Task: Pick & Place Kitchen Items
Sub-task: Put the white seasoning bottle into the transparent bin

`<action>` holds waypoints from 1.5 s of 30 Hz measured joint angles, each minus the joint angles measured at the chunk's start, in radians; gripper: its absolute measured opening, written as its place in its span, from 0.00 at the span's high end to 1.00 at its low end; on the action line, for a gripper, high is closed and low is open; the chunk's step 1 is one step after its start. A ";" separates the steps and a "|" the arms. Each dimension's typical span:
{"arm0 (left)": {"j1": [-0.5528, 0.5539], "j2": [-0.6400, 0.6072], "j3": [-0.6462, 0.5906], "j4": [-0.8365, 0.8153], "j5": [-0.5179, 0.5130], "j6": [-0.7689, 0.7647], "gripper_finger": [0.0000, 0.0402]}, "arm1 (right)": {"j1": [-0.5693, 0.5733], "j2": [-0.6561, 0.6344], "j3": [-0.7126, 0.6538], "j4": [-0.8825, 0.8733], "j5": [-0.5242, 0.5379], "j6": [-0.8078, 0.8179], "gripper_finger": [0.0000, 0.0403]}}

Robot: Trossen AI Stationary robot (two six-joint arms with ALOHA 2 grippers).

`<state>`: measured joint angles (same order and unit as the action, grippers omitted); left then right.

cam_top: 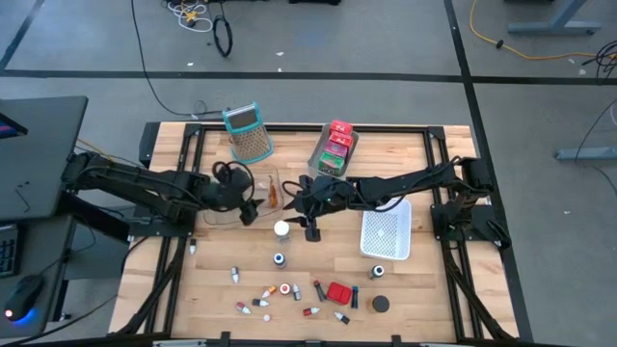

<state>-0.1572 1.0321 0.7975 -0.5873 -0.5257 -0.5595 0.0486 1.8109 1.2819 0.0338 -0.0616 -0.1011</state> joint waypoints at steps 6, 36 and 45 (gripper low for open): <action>-0.019 0.000 0.000 0.084 0.021 0.082 0.20 | 0.000 0.000 0.000 -0.022 0.000 0.015 0.59; -0.170 0.367 -0.001 0.339 0.102 0.184 0.20 | -0.002 0.000 0.001 -0.429 0.000 0.014 0.59; -0.169 0.377 0.000 0.315 0.074 0.162 0.20 | -0.002 0.000 0.001 -0.424 0.001 0.014 0.59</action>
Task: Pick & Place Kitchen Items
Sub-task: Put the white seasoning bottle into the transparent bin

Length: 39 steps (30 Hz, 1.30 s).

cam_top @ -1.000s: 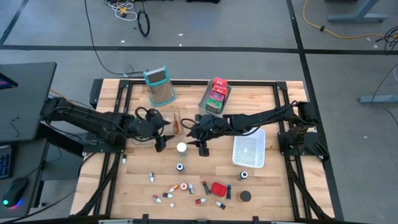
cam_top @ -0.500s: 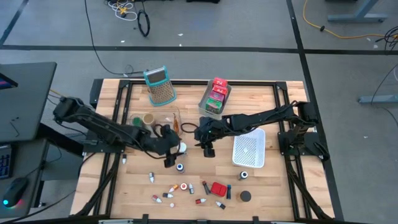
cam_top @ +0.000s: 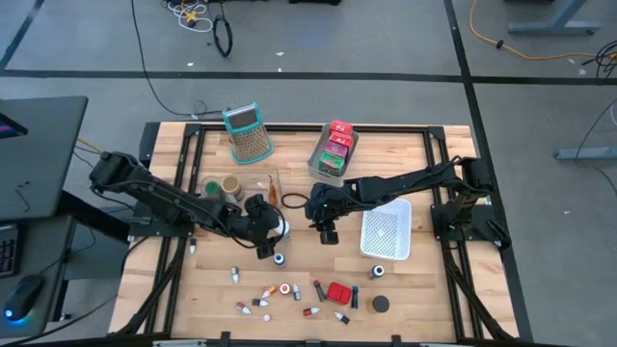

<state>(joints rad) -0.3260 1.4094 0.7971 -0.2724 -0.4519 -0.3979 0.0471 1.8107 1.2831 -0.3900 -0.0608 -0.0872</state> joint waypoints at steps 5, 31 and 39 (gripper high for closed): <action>0.000 0.000 0.000 0.001 0.001 -0.002 0.21 | 0.000 0.000 0.000 0.009 0.000 0.000 0.59; -0.031 -0.038 0.000 0.025 -0.080 0.013 0.61 | 0.000 0.000 -0.001 0.010 -0.008 0.000 0.59; -0.034 -0.050 0.000 0.050 -0.025 -0.038 0.82 | 0.000 0.000 -0.001 0.022 -0.009 0.000 0.59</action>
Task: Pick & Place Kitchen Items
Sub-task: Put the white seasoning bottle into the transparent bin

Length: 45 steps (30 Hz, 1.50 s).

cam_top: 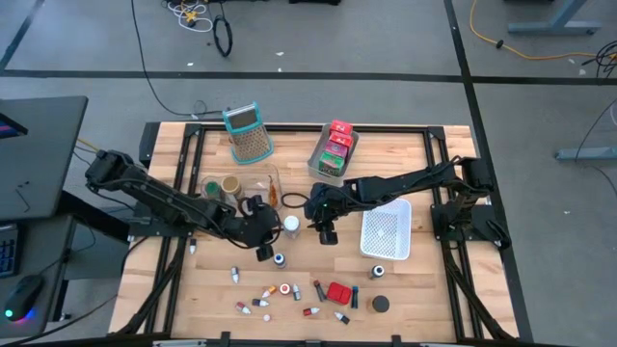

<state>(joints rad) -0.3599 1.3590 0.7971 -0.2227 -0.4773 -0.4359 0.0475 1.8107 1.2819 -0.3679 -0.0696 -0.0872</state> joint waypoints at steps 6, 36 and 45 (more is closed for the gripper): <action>0.002 0.000 0.000 0.018 0.004 0.039 0.86 | 0.000 0.000 0.000 0.015 -0.002 0.000 0.59; 0.113 0.116 0.000 0.172 0.094 0.244 0.26 | 0.000 0.000 0.000 0.010 -0.002 0.000 0.59; 0.175 0.164 0.002 0.179 0.212 0.193 0.26 | 0.000 0.000 0.000 0.015 -0.002 0.000 0.59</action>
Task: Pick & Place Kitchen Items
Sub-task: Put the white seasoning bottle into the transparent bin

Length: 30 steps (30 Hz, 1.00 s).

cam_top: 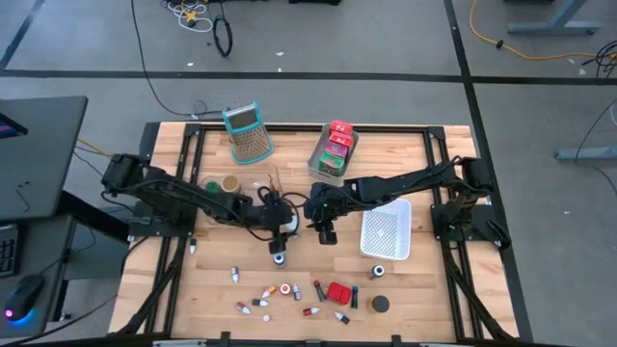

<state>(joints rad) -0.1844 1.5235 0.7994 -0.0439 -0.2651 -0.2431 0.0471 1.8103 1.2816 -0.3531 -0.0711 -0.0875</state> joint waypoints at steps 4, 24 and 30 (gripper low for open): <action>0.015 0.033 -0.002 0.000 0.036 0.014 0.31 | 0.000 0.000 0.000 0.015 0.002 0.000 0.59; 0.014 0.034 -0.002 0.012 0.024 -0.008 0.46 | 0.000 0.000 0.000 -0.256 0.003 0.020 0.59; 0.014 0.034 -0.002 0.009 0.025 -0.006 0.42 | 0.000 -0.007 -0.033 -0.298 0.002 0.019 0.59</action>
<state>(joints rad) -0.1704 1.5570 0.7975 -0.0346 -0.2405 -0.2493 0.0471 1.8035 1.2485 -0.6509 -0.0689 -0.0684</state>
